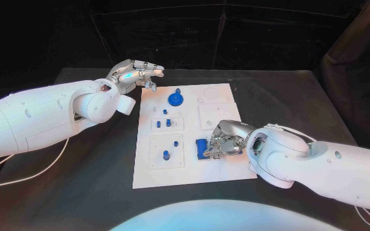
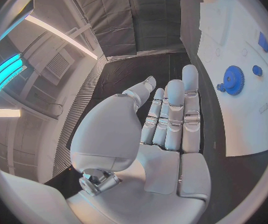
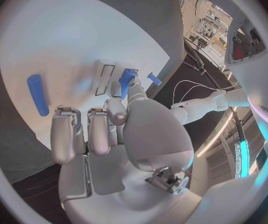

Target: Assemble the parts on the task board

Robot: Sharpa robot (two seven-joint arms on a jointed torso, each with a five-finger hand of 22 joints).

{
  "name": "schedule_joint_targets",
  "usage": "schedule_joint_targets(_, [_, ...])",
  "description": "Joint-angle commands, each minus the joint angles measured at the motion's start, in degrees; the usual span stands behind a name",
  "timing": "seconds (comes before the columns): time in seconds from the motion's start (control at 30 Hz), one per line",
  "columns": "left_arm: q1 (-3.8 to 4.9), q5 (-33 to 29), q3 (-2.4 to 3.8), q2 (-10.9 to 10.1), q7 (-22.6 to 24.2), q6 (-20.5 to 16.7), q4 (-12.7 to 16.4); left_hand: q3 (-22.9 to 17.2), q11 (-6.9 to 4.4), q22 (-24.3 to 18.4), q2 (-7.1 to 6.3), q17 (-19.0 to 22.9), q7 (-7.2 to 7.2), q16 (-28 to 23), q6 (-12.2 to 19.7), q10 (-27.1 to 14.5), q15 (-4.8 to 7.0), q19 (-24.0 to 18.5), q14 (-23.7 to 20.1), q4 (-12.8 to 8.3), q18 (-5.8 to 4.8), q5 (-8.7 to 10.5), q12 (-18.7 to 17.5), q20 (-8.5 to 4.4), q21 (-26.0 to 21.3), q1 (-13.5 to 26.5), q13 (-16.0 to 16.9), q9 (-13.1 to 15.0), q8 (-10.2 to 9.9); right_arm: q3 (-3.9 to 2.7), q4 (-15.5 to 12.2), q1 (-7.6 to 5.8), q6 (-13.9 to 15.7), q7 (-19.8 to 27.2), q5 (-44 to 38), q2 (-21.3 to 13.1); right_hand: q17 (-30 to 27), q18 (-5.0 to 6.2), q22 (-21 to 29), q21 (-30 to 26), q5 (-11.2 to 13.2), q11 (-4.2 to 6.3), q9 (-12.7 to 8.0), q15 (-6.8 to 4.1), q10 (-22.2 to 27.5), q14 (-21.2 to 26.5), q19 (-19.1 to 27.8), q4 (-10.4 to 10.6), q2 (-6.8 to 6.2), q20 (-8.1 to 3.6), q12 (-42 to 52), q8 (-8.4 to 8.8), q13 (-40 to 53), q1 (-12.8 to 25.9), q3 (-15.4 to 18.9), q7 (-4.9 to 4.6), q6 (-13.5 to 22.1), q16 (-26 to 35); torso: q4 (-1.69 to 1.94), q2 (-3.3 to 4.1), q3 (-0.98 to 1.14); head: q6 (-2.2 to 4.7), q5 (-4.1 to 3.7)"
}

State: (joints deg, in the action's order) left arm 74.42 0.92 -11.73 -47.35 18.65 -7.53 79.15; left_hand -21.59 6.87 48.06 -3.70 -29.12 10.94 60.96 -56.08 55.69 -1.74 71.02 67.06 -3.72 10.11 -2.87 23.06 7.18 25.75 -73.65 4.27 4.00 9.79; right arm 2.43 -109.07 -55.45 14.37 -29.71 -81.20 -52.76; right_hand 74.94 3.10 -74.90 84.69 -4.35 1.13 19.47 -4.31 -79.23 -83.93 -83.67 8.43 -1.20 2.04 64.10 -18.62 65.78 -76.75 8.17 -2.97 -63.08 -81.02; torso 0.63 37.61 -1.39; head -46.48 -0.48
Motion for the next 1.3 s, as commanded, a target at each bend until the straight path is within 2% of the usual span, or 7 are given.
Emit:
schedule_joint_targets(0.03, [0.07, -0.2, 0.03, 0.0, 0.0, 0.7, 0.0, -0.2, -0.10, -0.1, 0.33, 0.1, -0.01, -0.2, 0.3, -0.4, -0.04, 0.1, -0.2, 0.0, 0.28, -0.09, 0.4, 0.10, -0.3, 0.1, -0.1, 0.0, 0.3, 0.02, -0.2, -0.03, -0.5, 0.5, -0.5, -0.3, -0.1, -0.95, -6.8, 0.1, 0.3, 0.07, 0.1, -0.36, -0.2, -3.2, -0.3, -0.4, 0.18, -0.09, -0.1, -0.21, -0.1, -0.5, 0.0, -0.05, -0.1, -0.2, 0.03, 0.00, 0.03, -0.01, -0.05])
schedule_joint_targets(0.13, [0.07, -0.2, 0.03, -0.1, 0.0, 0.7, 0.0, -0.2, -0.10, -0.1, 0.33, 0.1, -0.01, -0.2, 0.3, -0.4, -0.04, 0.1, -0.2, 0.0, 0.28, -0.09, 0.4, 0.10, -0.3, 0.1, -0.1, 0.0, 0.3, 0.02, -0.6, -0.04, 2.5, 2.3, 0.7, -1.3, -0.7, -0.83, -6.3, -0.2, -2.3, -0.16, 0.0, -0.22, 0.5, -3.1, 0.1, -0.2, 0.53, -0.02, -1.2, 0.19, -0.9, 0.1, 0.6, -0.34, 0.6, 0.3, -0.02, -0.02, 0.07, 0.07, -0.07])
schedule_joint_targets(0.3, [0.07, -0.2, -0.01, -0.1, -0.1, 0.8, 0.0, -0.2, -0.10, -0.1, 0.33, 0.1, -0.01, -0.2, 0.3, -0.4, -0.04, 0.1, -0.2, 0.0, 0.28, -0.09, 0.4, 0.10, -0.3, 0.1, -0.1, 0.0, 0.3, 0.00, -2.3, -0.08, 7.1, 8.5, 6.9, -5.0, -2.5, -0.27, -4.0, -1.7, -6.8, -1.52, -1.1, 0.79, 3.7, -2.6, 1.9, 0.8, 0.98, 0.70, -7.0, 3.19, -5.5, 1.6, 2.2, -2.03, 5.1, 1.6, -0.09, -0.09, 0.04, 0.19, -0.30])
schedule_joint_targets(0.47, [0.06, -0.2, -0.08, -0.1, -0.1, 0.9, 0.0, -0.2, -0.10, -0.1, 0.33, 0.1, -0.01, -0.2, 0.3, -0.4, -0.04, 0.1, -0.2, 0.0, 0.28, -0.09, 0.4, 0.10, -0.3, 0.1, -0.1, 0.0, 0.3, -0.03, -4.3, -0.45, 8.7, 10.7, 11.3, -10.6, -3.8, 0.06, -2.8, -2.6, -8.1, -2.31, -2.2, 1.52, 5.3, -2.3, 2.7, 0.9, 1.97, 1.50, -10.6, 5.32, -8.4, 1.0, 2.9, -2.92, 6.7, 2.7, -0.13, -0.09, 0.00, 0.60, -0.90])
schedule_joint_targets(0.63, [0.03, -0.2, -0.14, 0.0, -0.1, 0.9, -0.1, -0.2, -0.10, -0.1, 0.33, 0.1, -0.01, -0.2, 0.3, -0.4, -0.04, 0.1, -0.2, 0.0, 0.28, -0.09, 0.4, 0.10, -0.3, 0.1, -0.1, 0.0, 0.3, -0.03, -4.3, -0.81, 6.8, 8.3, 8.4, -14.3, -3.6, 0.00, -3.1, -2.5, -8.6, -2.33, -2.4, 1.58, 5.1, -2.4, 2.5, 0.9, 2.07, 1.62, -10.5, 5.51, -8.3, 0.9, 3.2, -2.92, 6.4, 2.6, -0.39, -0.15, 0.09, 1.02, -1.41])
schedule_joint_targets(0.77, [0.02, -0.2, -0.16, 0.1, -0.1, 1.0, -0.1, -0.2, -0.10, -0.1, 0.33, 0.1, -0.01, -0.2, 0.3, -0.4, -0.04, 0.1, -0.2, 0.0, 0.28, -0.09, 0.4, 0.10, -0.3, 0.1, -0.1, 0.0, 0.3, -0.02, -3.6, -0.89, 3.7, 5.7, 6.3, -15.3, -3.0, -0.16, -3.8, -2.0, -9.3, -2.03, -2.4, 1.39, 3.2, -2.6, 1.9, 1.0, 2.45, 1.60, -7.1, 5.15, -5.4, 0.9, 3.7, -2.52, 4.6, 2.3, -0.28, -0.13, 0.00, 1.17, -1.80])
schedule_joint_targets(1.3, [-0.01, -0.2, -0.20, -0.1, -0.2, 1.2, 0.0, -0.3, -0.07, -0.1, 0.33, 0.3, 0.02, -0.3, 0.4, -0.5, -0.06, 0.1, -0.4, 0.0, 0.28, -0.08, 0.4, 0.12, -0.3, 0.1, -0.1, 0.0, 0.4, 0.02, -1.3, -0.84, -2.2, -0.8, -7.4, -12.5, -2.8, -0.30, -4.4, -1.7, -8.5, -1.66, -2.3, 1.09, 2.6, -2.7, 1.5, 1.9, 2.32, 1.33, -6.5, 5.00, -4.7, 2.0, 5.2, -2.04, 3.0, 2.2, -0.19, -0.08, 0.05, 1.12, -1.78])
